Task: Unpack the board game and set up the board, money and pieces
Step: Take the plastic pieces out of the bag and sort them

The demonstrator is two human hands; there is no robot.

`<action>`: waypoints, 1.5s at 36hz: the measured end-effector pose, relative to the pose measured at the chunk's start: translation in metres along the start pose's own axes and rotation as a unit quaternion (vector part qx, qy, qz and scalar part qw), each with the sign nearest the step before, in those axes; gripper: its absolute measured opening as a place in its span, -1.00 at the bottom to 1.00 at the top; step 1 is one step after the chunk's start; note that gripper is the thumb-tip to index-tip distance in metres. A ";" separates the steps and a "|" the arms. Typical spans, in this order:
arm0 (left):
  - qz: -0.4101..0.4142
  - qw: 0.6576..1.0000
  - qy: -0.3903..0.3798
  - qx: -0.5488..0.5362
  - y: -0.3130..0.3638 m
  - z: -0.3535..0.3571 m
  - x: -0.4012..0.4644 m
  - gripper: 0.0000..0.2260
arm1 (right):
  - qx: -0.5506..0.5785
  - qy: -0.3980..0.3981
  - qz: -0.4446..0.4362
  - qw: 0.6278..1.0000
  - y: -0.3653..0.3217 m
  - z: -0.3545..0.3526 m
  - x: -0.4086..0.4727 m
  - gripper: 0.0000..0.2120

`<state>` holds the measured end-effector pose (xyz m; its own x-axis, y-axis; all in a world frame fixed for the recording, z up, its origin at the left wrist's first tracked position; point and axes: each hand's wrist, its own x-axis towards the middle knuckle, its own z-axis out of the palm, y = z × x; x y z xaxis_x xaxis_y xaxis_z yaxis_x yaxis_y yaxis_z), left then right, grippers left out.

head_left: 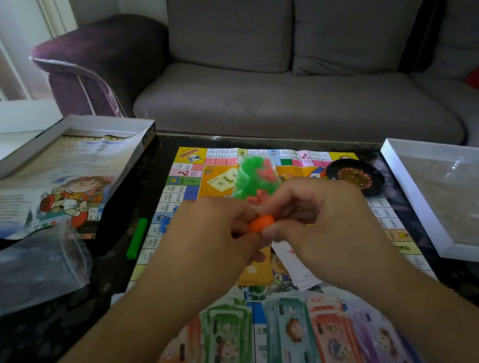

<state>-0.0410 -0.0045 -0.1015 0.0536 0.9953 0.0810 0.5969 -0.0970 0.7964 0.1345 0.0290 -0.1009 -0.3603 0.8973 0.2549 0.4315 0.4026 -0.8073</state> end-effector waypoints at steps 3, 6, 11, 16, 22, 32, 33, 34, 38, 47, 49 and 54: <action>-0.003 1.000 -0.005 -0.022 0.002 0.000 0.000 -0.95 | 0.016 -0.006 0.009 1.000 0.001 -0.002 0.002 -0.74; 0.003 1.000 -0.005 -0.008 0.002 -0.001 -0.001 -0.93 | 0.032 -0.011 0.008 0.999 -0.001 -0.003 0.001 -0.75; 0.018 0.998 0.005 0.052 0.004 -0.004 -0.003 -0.98 | 0.063 -0.017 0.024 0.998 -0.002 -0.004 0.002 -0.74; 0.006 0.999 -0.002 0.033 0.006 -0.003 -0.004 -0.89 | 0.052 -0.016 0.019 0.998 -0.003 -0.001 0.000 -0.75; -0.043 0.989 -0.064 -0.126 0.004 -0.004 0.001 -0.58 | 0.018 0.005 0.017 1.000 0.001 -0.002 0.002 -0.74; -0.131 0.926 -0.165 -0.312 -0.010 -0.027 0.004 -0.80 | 0.006 -0.003 -0.004 1.000 0.002 0.007 0.002 -0.77; -0.139 0.918 -0.168 -0.330 -0.011 -0.028 0.004 -0.81 | 0.018 -0.001 -0.003 1.000 0.001 0.007 0.003 -0.77; -0.147 0.910 -0.171 -0.347 -0.012 -0.028 0.005 -0.81 | 0.030 -0.002 -0.003 1.000 0.001 0.006 0.003 -0.78; -0.174 0.884 -0.172 -0.398 -0.013 -0.028 0.003 -0.81 | 0.066 -0.004 -0.001 0.998 -0.001 0.005 0.001 -0.77; -0.190 0.859 -0.091 -0.466 -0.014 -0.012 0.003 -0.79 | 0.071 0.068 -0.014 0.995 0.000 0.010 -0.002 -0.76; -0.182 0.857 -0.074 -0.477 -0.012 -0.009 0.003 -0.76 | 0.064 0.081 -0.020 0.994 -0.001 0.010 -0.002 -0.75; -0.169 0.860 -0.078 -0.475 -0.012 -0.005 0.000 -0.77 | 0.090 0.071 -0.019 0.993 -0.002 0.007 -0.003 -0.75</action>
<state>-0.0520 -0.0032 -0.1077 0.1557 0.9490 -0.2743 -0.3202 0.3112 0.8948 0.1285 0.0240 -0.1039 -0.2483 0.9038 0.3487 0.2601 0.4089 -0.8747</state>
